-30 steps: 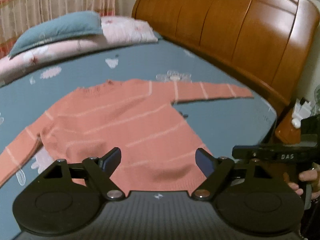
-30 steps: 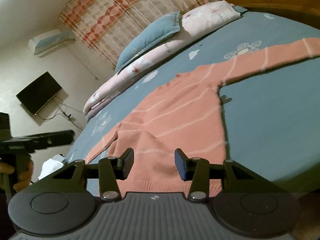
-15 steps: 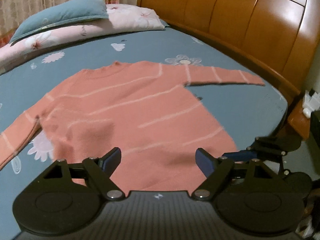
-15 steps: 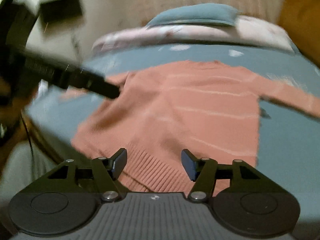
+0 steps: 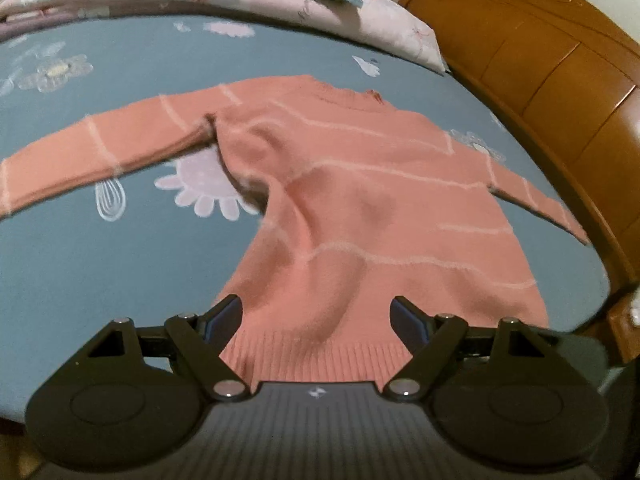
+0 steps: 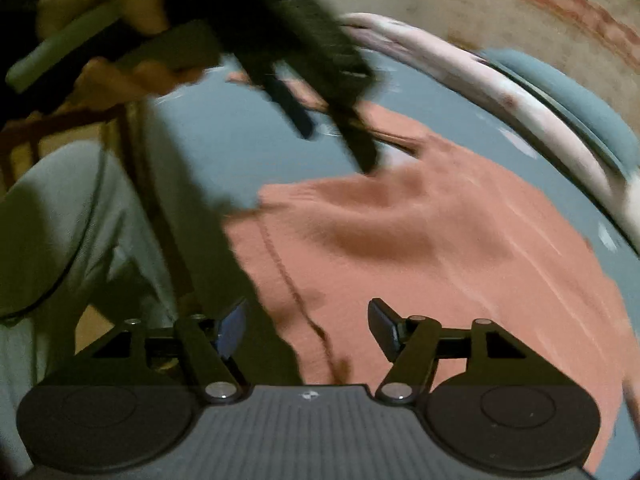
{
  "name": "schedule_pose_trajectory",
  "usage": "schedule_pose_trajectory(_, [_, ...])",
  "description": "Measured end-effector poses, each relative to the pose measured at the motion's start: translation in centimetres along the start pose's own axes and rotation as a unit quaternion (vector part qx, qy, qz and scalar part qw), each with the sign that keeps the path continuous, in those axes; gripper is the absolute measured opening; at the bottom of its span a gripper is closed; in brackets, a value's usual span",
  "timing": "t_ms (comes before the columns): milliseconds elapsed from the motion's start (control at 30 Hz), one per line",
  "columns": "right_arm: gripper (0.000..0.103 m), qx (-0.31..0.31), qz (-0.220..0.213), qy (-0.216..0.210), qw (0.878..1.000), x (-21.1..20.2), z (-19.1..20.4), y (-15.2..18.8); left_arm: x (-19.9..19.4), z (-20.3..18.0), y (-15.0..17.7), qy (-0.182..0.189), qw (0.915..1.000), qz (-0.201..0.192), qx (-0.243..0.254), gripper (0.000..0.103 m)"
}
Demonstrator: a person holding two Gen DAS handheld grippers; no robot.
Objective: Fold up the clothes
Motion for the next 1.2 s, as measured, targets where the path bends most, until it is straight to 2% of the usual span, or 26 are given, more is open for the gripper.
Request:
schedule_pose_trajectory(200, [0.073, -0.078, 0.025, 0.011, 0.997, 4.1, 2.2, -1.1, -0.3, 1.6, 0.5, 0.044, 0.9978, 0.014, -0.049, 0.082])
schedule_pose_trajectory(400, [0.073, -0.118, 0.029, 0.076, 0.99, 4.6, 1.2, -1.6, -0.7, 3.5, 1.2, 0.068, 0.9931, 0.021, -0.093, 0.082])
schedule_pose_trajectory(533, [0.072, -0.093, 0.009, 0.091, 0.991, 3.3, -0.4, -2.1, -0.6, 5.0, 1.9, 0.091, 0.9844, 0.025, -0.148, 0.082])
schedule_pose_trajectory(600, [0.071, -0.093, 0.018, 0.075, 0.993, 3.7, -0.2, -1.9, -0.4, 5.8, 2.3, 0.1, 0.9785, 0.025, -0.179, 0.082])
schedule_pose_trajectory(667, [0.07, -0.119, 0.022, 0.07, 0.99, 4.2, 0.9, -1.7, -0.2, 6.6, 2.7, 0.102, 0.9738, 0.027, -0.201, 0.082])
schedule_pose_trajectory(767, [0.055, -0.152, 0.028, 0.087, 0.984, 4.8, 2.0, -1.7, -0.1, 7.3, 3.4, 0.103, 0.9697, 0.028, -0.22, 0.082])
schedule_pose_trajectory(800, [0.043, -0.143, 0.022, 0.086, 0.986, 4.6, 1.9, -2.0, -0.2, 7.4, 3.7, 0.103, 0.9691, 0.028, -0.222, 0.082])
schedule_pose_trajectory(933, [0.041, -0.111, 0.005, 0.103, 0.988, 3.7, 0.7, -2.9, -0.5, 7.6, 4.1, 0.106, 0.9674, 0.025, -0.229, 0.082])
schedule_pose_trajectory(1033, [0.041, -0.115, 0.018, 0.1, 0.988, 4.5, 0.8, -2.8, -0.5, 7.8, 4.2, 0.11, 0.9649, 0.022, -0.237, 0.082])
schedule_pose_trajectory(1067, [0.037, -0.118, 0.023, 0.097, 0.988, 5.0, 1.1, -2.7, -0.5, 7.9, 4.2, 0.109, 0.9647, 0.022, -0.239, 0.082])
schedule_pose_trajectory(1100, [0.016, -0.121, 0.029, 0.093, 0.988, 5.3, 1.3, -2.5, -0.5, 7.9, 4.2, 0.107, 0.9648, 0.022, -0.239, 0.082])
schedule_pose_trajectory(1133, [0.005, -0.119, 0.034, 0.091, 0.988, 5.5, 1.5, -2.4, -0.5, 7.9, 4.2, 0.105, 0.9653, 0.021, -0.238, 0.082])
schedule_pose_trajectory(1200, [0.006, -0.098, 0.027, 0.098, 0.99, 5.1, 1.0, -2.5, -0.8, 7.9, 4.2, 0.102, 0.967, 0.019, -0.233, 0.082])
Point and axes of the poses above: each gripper's, at about its wrist camera, not at the fingertips, and x roughly the way its jaws point, z to its left, y to its underside, the point moved 8 cm from there along x, roughly the way its jaws point, and after that the axes turned 12 degrees about -x, right-handed, at the moved point
